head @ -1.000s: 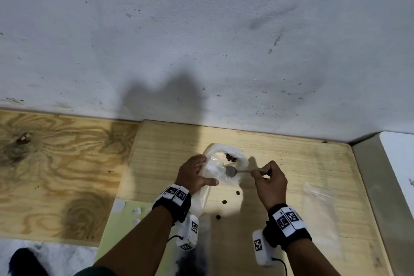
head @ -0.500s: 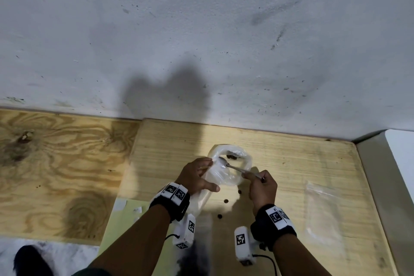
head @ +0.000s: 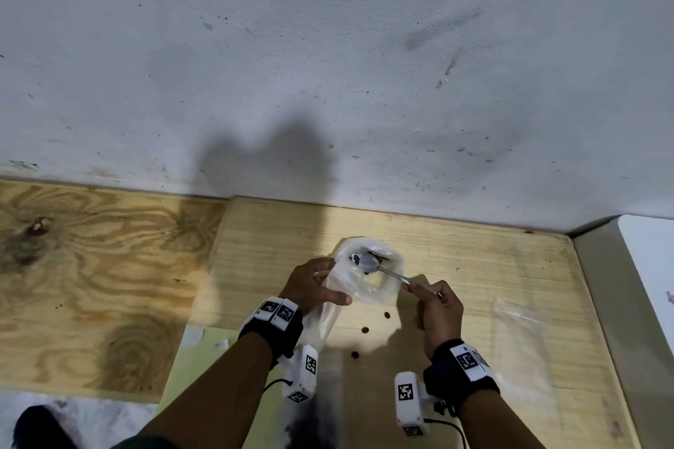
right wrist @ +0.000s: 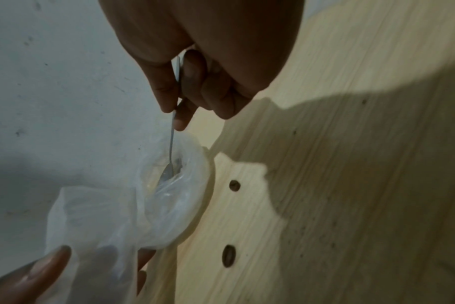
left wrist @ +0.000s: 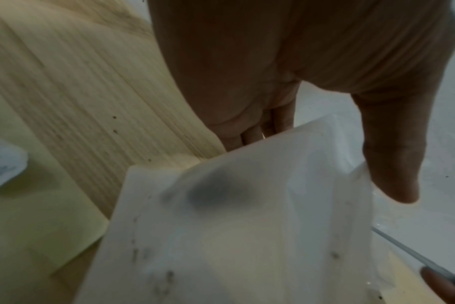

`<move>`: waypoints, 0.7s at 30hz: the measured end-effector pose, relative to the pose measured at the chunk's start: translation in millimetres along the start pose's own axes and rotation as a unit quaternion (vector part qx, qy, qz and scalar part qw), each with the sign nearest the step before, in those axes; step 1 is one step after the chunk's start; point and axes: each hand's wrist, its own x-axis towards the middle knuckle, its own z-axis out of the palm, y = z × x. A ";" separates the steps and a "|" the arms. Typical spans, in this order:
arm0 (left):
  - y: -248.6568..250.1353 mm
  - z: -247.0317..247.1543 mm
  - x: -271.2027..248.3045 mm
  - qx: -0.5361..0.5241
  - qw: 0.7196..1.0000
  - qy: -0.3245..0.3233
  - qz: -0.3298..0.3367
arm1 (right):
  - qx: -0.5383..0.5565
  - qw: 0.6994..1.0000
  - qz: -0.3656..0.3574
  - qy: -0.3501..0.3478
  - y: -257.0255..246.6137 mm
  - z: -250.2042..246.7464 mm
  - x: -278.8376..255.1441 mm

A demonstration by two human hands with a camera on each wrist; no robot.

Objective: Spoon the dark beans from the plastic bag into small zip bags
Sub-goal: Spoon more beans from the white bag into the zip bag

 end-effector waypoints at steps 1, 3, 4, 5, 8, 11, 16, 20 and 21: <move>0.3 0.0 0.0 -0.006 1.000 0.002 0.000 | 0.000 1.000 -0.007 -0.001 -2.9 -3.0 -0.8; 1.0 0.4 -0.1 -0.018 1.000 0.006 -0.002 | -0.005 1.000 -0.027 -0.004 -9.5 -8.7 -2.6; 1.4 0.9 -0.4 -0.024 1.000 0.007 -0.004 | -0.011 0.999 -0.037 -0.004 -12.7 -11.6 -2.8; 1.7 1.3 -0.3 -0.026 1.000 0.008 -0.003 | -0.019 0.999 -0.048 -0.002 -15.6 -14.2 -2.3; 2.0 3.0 -1.1 -0.020 1.000 0.010 0.002 | -0.052 0.996 -0.077 0.011 -21.7 -20.0 0.0; 1.7 4.3 -2.3 -0.003 1.000 0.009 0.006 | -0.091 0.990 -0.106 0.029 -26.1 -19.0 -1.4; 0.8 6.4 -4.1 0.000 1.000 0.009 0.000 | -0.181 0.967 -0.173 0.050 -29.2 -6.6 -15.0; -0.4 6.7 -3.4 0.000 1.000 0.007 0.001 | -0.193 0.965 -0.173 0.047 -24.0 -1.6 -19.8; -0.5 7.0 -3.6 0.002 1.000 0.007 0.001 | -0.189 0.967 -0.164 0.049 -23.5 -0.8 -20.8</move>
